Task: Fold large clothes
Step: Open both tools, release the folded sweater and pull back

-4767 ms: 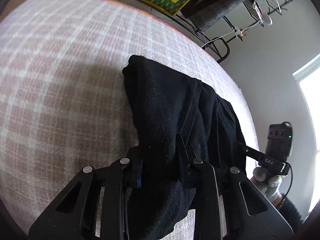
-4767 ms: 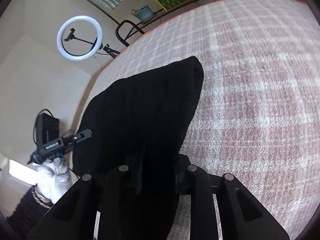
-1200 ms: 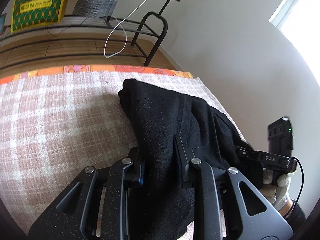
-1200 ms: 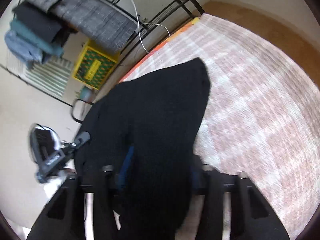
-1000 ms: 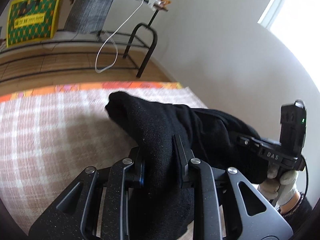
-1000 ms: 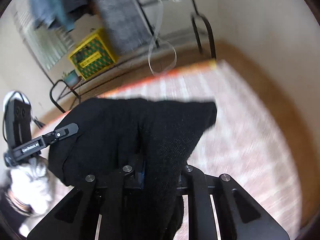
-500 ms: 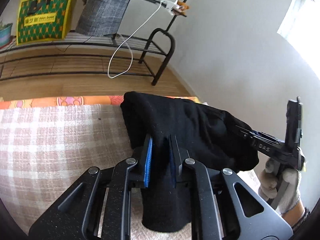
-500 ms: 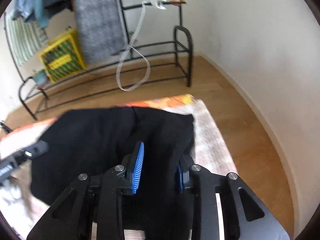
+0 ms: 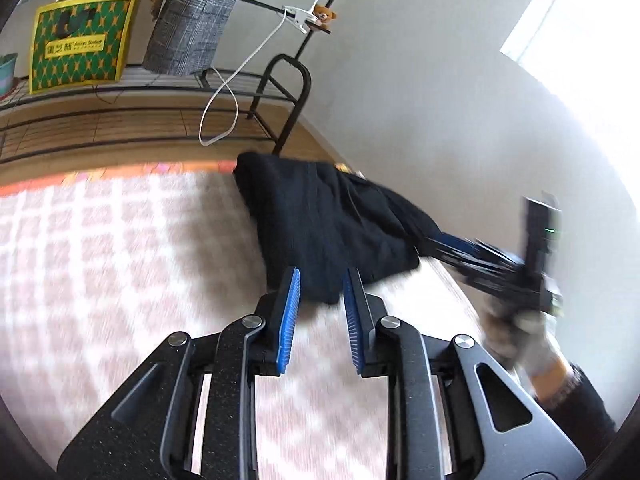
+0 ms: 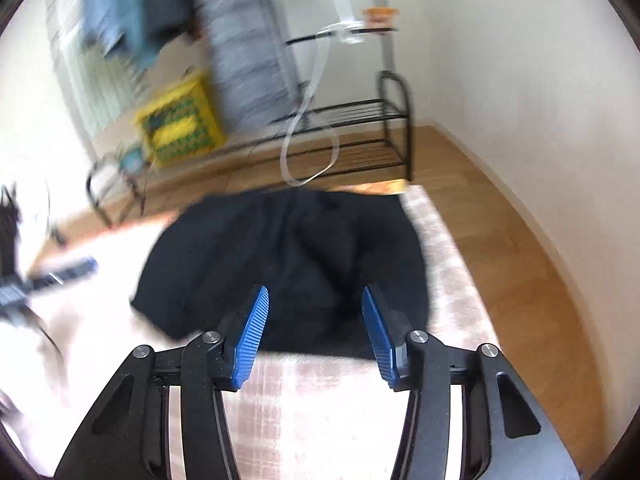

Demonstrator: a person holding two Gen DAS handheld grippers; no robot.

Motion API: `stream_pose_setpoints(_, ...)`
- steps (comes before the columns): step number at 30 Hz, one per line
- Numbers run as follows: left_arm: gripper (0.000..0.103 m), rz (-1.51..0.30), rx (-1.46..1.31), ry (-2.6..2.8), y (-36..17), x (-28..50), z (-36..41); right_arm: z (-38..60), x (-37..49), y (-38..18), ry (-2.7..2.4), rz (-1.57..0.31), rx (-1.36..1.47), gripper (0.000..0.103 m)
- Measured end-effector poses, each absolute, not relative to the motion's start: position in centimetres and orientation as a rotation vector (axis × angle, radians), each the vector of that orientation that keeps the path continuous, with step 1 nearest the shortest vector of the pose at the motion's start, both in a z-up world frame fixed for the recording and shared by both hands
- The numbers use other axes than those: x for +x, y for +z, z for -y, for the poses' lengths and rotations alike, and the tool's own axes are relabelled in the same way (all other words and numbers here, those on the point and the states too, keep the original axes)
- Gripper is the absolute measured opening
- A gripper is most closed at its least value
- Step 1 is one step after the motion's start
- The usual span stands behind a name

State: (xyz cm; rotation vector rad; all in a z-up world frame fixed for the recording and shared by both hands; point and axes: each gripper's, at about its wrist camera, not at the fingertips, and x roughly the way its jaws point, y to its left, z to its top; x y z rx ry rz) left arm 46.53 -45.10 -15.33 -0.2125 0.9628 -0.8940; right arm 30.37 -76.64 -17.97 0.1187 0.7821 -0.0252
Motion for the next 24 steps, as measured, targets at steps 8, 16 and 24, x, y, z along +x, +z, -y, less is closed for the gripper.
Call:
stream_pose_setpoints(8,0.021,-0.976,-0.124,-0.856,-14.2,42.5,39.2,74.2,35.6,-22.4,-0.101,-0.927,-0.043,0.006)
stream_pose_setpoints(16,0.021,-0.991,-0.167,-0.85,-14.6,42.4,37.8,75.2,33.8,-20.7,0.07,-0.933,0.275,0.007)
stream_pose_setpoints(24,0.021,-0.98,-0.142,-0.862,-13.9,41.9,37.8,78.3,31.5,-18.1,-0.06,-0.792,0.267,0.009)
